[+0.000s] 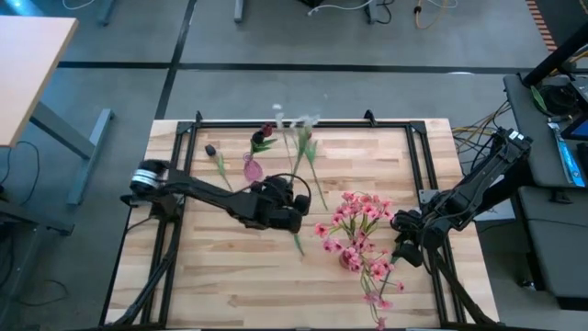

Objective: Sort flowers into vase by color
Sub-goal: Put the top white flowers into the red vase

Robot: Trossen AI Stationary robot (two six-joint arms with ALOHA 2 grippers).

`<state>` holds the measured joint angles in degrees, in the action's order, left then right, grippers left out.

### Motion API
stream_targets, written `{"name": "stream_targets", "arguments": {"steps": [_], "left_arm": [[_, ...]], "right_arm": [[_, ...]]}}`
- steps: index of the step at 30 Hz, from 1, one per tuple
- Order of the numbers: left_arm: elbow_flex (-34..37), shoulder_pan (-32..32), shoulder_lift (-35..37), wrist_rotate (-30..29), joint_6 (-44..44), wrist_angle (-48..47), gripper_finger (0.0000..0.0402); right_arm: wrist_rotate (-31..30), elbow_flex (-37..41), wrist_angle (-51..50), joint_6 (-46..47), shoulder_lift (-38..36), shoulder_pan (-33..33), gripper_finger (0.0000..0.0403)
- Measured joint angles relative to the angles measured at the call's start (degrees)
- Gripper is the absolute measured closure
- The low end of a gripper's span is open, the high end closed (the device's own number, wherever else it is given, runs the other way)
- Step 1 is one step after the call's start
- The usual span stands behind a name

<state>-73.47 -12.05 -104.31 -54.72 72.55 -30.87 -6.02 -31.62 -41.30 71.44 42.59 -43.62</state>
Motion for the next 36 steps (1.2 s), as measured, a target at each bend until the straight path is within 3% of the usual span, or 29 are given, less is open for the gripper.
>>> {"name": "stream_targets", "arguments": {"steps": [9,13,16,18,21,28,32,36], "left_arm": [[0.0,-4.7,13.3,-8.2,-15.0,2.1,0.04],[0.0,-6.5,18.3,-9.3,-29.0,10.2,0.04],[0.0,-8.3,21.2,-7.9,-45.1,21.0,0.0401],[0.0,-9.3,22.5,-1.9,-56.5,30.3,0.0401],[0.0,-10.4,23.8,11.4,-70.3,42.7,0.0401],[0.0,-9.5,24.9,35.5,-82.4,53.8,0.04],[0.1,-7.8,23.0,42.5,-82.6,56.2,0.0399],[0.1,-6.7,21.0,45.4,-82.9,58.6,0.0398]], "right_arm": [[-3.7,0.0,0.0,-1.8,0.0,0.0,0.0129],[-5.7,0.0,0.0,-3.1,-0.1,0.0,0.0129],[-8.0,0.0,0.0,-5.9,-0.3,0.0,0.0129],[-12.7,0.0,-0.4,-8.9,-1.0,0.0,0.0129],[-19.3,0.0,-0.7,-11.8,-3.1,0.0,0.0129],[-34.0,-5.5,-6.6,-15.5,-7.6,0.0,0.0129],[-44.0,-12.0,-6.3,-23.4,-7.6,0.0,0.0129],[-53.6,-20.3,-6.2,-33.2,-6.0,0.0,0.0129]]}}
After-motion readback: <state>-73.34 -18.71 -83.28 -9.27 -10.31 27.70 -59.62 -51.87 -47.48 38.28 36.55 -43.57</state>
